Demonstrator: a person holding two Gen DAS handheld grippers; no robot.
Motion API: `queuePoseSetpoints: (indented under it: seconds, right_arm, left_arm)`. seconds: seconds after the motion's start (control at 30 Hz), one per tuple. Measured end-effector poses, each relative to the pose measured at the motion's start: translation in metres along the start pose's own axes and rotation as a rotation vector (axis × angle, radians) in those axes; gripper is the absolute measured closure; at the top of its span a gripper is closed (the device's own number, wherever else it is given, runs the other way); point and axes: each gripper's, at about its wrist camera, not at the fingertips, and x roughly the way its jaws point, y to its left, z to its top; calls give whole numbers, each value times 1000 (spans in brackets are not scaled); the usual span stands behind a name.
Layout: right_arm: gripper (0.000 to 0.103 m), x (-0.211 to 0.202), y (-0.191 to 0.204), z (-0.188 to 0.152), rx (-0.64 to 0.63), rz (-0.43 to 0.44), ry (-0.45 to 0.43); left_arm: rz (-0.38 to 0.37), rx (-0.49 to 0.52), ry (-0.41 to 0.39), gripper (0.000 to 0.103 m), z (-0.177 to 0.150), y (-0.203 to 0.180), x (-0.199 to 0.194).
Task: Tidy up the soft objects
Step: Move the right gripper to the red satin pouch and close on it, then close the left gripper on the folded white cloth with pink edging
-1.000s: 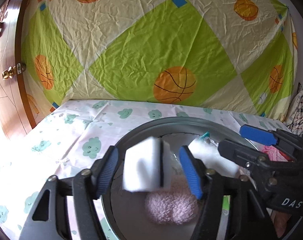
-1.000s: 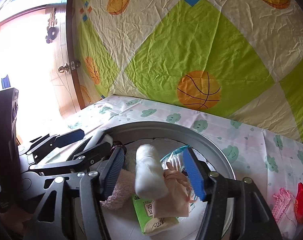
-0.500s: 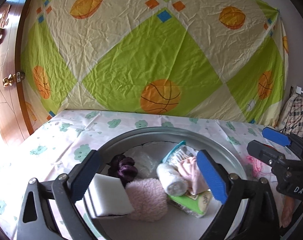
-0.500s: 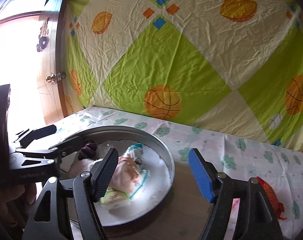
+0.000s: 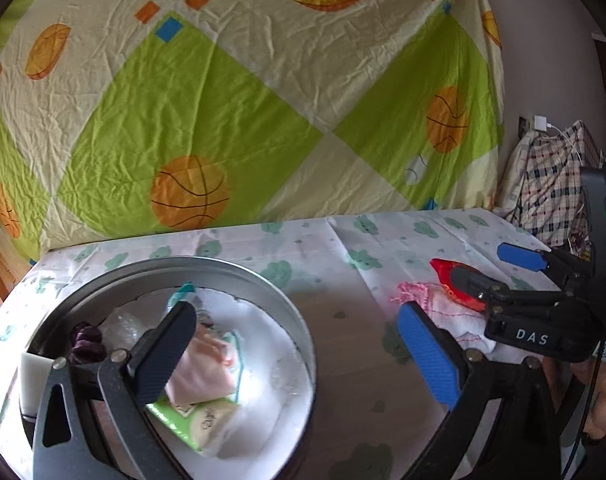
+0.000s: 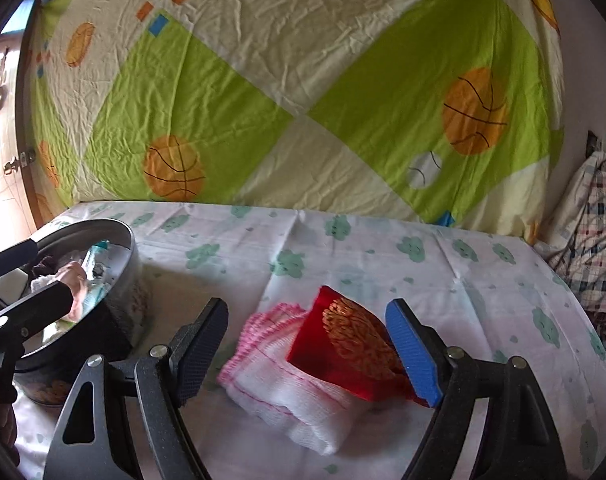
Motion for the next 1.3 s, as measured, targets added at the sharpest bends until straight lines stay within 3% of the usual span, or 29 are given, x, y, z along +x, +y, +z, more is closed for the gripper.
queuePoseSetpoints:
  seconds: [0.23,0.57,0.63,0.67,0.7,0.77,0.97,1.3]
  right_arm:
    - [20,27,-18,-5,25,-8,88]
    - [22,57,-35,-8,91,14,209]
    - [40,59,-37,-10,96,13,229]
    - [55,61,-38,-10,97,10,242]
    - [61,61,-40,-11,103,10,246]
    - [72,58,-41,-12,98,10,240]
    - [79,38,-48,-10,100,-34,153]
    - [79,18,-70,-6,144,-140,58]
  left_arm:
    - [-24,65,37,1,5,-39,26]
    - [-34,99,72,1,1,-60,42]
    - [-40,108,72,1,0,-64,42]
    - [-41,112,71,1,0,-66,42]
    - [-42,116,71,1,0,-69,42]
    - [-45,122,73,1,-1,-72,44]
    - [-55,143,82,1,-2,-87,48]
    - [-117,198,118,1,-4,-124,63]
